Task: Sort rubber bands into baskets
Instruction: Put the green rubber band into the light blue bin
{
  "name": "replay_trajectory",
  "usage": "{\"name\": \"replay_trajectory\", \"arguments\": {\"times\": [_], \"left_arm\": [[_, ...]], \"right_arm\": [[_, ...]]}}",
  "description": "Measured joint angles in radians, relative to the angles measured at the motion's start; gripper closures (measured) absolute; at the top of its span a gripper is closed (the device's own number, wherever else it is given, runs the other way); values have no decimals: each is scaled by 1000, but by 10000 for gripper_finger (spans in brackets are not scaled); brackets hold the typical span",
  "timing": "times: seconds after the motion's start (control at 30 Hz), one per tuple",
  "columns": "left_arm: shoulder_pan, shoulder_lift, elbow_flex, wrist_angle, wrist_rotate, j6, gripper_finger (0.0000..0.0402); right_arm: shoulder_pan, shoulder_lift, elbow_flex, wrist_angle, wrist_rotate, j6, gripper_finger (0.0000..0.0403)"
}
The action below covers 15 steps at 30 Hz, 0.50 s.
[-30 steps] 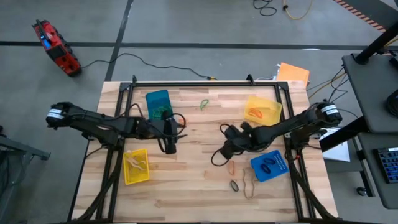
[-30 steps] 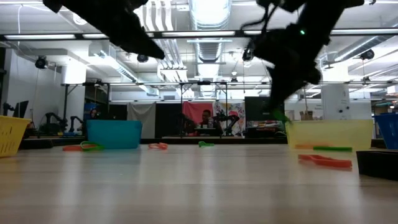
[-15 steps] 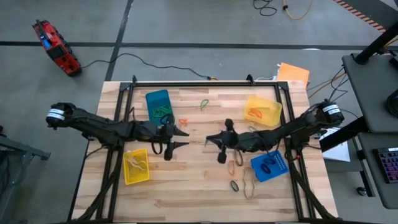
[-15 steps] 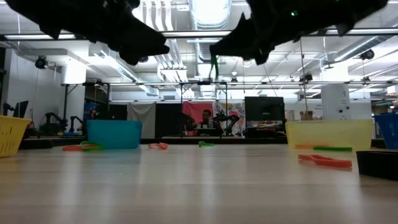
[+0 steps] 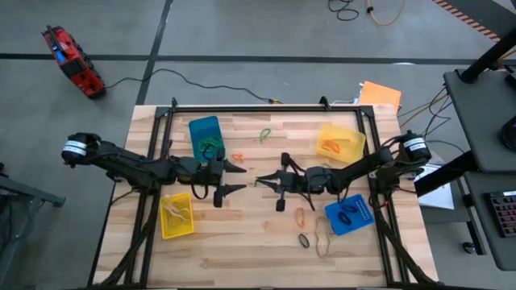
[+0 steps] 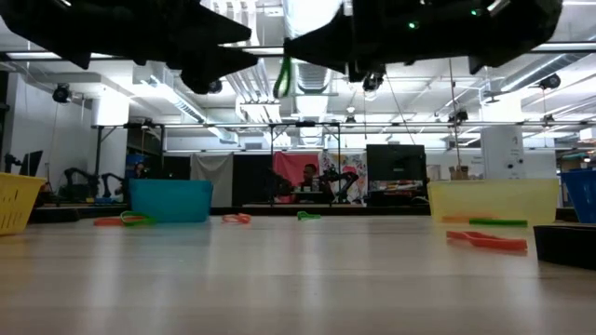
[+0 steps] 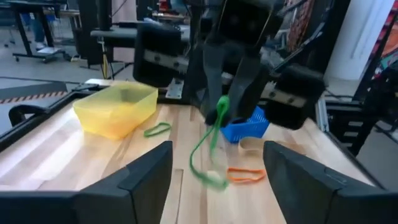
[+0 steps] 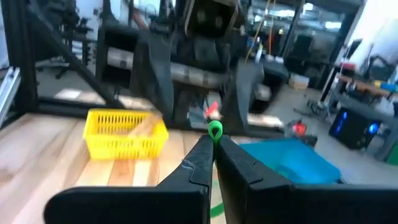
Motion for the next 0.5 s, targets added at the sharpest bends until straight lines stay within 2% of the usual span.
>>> {"name": "replay_trajectory", "arguments": {"times": [0.2, 0.5], "left_arm": [[4, 105, 56, -4, -4, 11, 162], [4, 222, 140, -8, 65, 29, 171]], "right_arm": [[-11, 13, 39, -4, -69, -40, 394], [-18, 16, 50, -41, -77, -67, 394]]}}
